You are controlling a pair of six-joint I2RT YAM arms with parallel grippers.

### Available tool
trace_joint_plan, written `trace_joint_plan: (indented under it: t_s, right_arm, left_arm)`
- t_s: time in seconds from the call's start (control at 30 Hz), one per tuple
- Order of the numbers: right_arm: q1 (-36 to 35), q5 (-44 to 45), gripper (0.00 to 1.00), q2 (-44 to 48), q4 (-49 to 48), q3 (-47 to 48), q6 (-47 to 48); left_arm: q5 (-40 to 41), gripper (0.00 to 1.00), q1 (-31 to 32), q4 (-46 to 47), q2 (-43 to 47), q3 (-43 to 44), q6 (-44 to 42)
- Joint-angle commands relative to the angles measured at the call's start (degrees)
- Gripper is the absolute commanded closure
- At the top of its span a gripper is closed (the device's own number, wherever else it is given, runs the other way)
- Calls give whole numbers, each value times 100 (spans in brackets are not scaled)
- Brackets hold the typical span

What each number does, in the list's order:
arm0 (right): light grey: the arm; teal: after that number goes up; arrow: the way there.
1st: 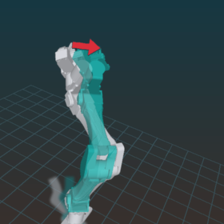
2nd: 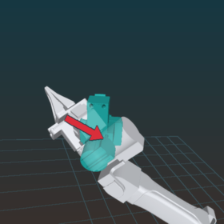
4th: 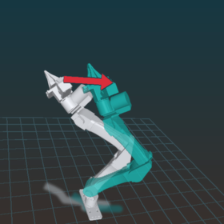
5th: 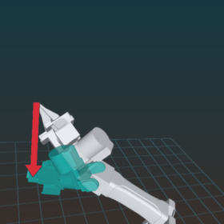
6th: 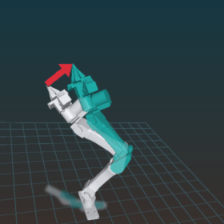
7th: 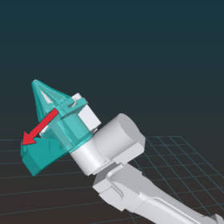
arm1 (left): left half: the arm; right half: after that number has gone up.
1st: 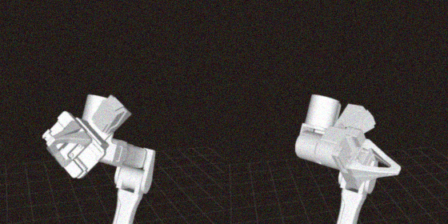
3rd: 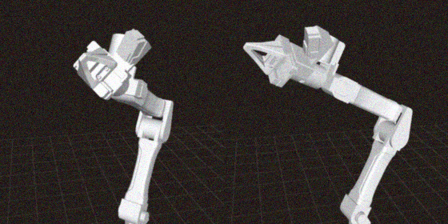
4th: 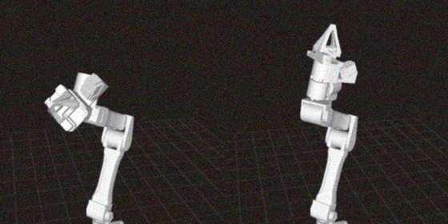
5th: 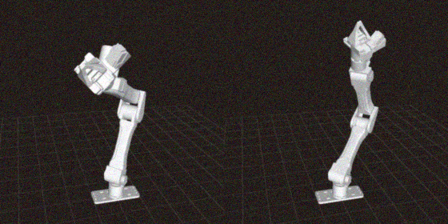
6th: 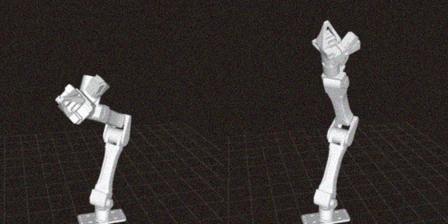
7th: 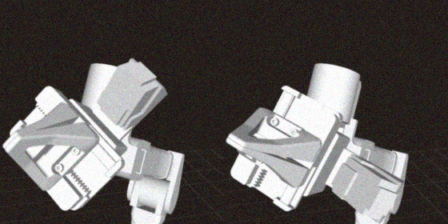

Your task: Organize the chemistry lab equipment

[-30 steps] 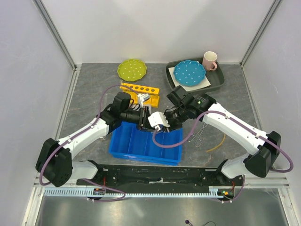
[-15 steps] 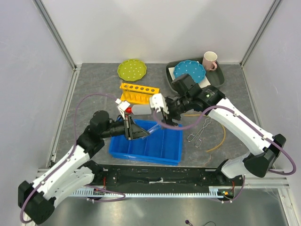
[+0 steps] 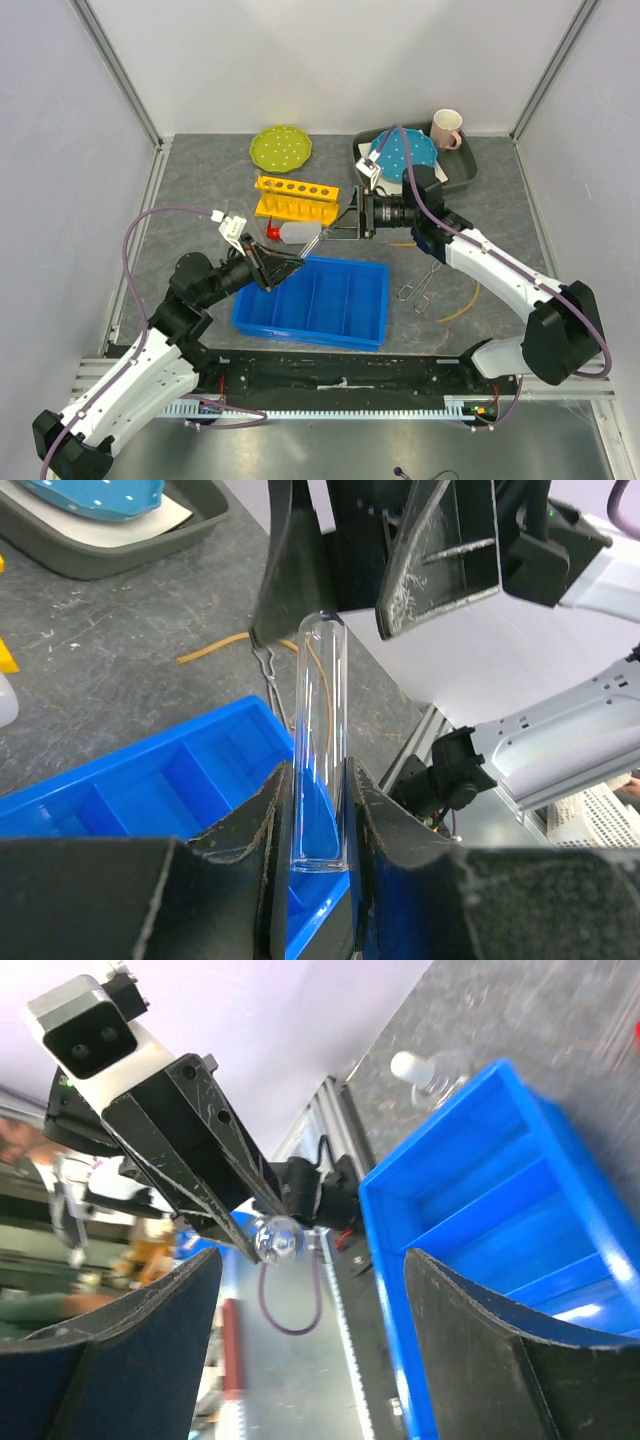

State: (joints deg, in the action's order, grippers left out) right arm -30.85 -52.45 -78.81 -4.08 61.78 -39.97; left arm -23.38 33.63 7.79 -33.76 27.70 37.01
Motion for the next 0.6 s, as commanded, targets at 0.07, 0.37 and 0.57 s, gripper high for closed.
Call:
trace_joint_plan:
  t_s: [0.07,0.37,0.57]
  right_arm:
    - [-53,138,21,146,-1842,-500,-2156]
    - [-281,287,25,-29,-1623,-509,-2094]
    - [-439,340,28,-223,-1561,-465,-2024]
  left_arm:
    - [395,92,30,363,-175,235,-221]
    - [395,92,30,504,-272,218,-54]
    - [342,93,30,574,-228,156,34]
